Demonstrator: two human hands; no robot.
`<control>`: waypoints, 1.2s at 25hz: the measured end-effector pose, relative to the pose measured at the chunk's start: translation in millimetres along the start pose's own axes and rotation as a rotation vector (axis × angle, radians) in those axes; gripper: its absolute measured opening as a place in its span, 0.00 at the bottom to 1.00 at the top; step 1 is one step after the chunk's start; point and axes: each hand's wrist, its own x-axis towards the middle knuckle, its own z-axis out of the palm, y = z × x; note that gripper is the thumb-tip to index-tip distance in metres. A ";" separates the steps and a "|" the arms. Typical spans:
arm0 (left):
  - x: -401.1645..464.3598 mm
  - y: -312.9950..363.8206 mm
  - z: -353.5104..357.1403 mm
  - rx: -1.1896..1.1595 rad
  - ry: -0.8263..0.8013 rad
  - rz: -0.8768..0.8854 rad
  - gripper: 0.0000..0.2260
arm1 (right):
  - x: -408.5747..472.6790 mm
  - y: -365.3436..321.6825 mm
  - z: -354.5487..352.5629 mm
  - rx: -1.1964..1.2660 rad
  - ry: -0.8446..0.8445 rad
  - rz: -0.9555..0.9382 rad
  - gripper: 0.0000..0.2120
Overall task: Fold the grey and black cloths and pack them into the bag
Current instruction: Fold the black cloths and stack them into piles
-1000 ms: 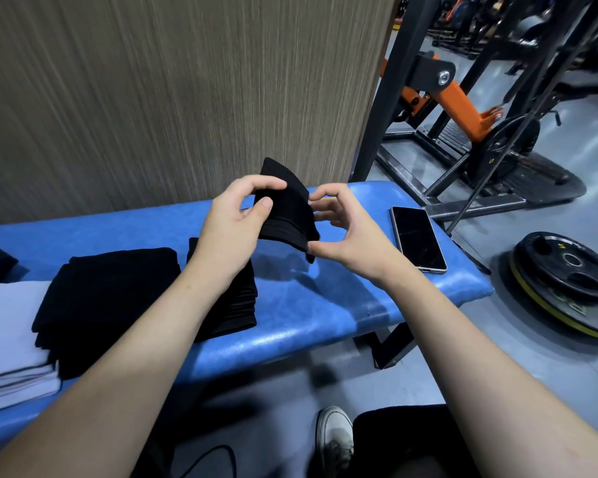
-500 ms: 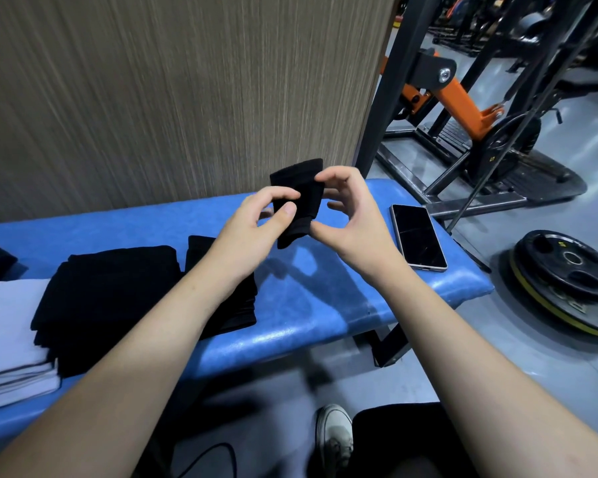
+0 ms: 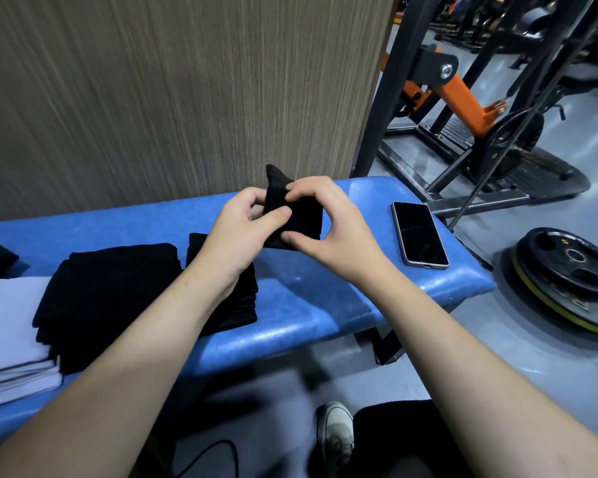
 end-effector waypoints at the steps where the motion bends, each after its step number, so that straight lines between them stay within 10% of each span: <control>1: 0.0 0.0 -1.9 -0.008 0.024 0.002 0.08 | 0.1 1.8 0.6 0.006 -0.008 -0.014 0.19; 9: -5.1 1.8 -20.3 -0.052 0.070 0.090 0.20 | -2.2 -6.2 0.4 0.415 -0.058 0.427 0.16; 16: -18.0 6.2 -49.5 0.306 0.135 0.120 0.10 | 8.1 -21.2 15.7 0.657 -0.027 0.475 0.13; 30: -35.8 -7.8 -93.8 0.850 0.104 0.166 0.10 | 13.7 -25.0 67.4 0.258 -0.198 0.584 0.08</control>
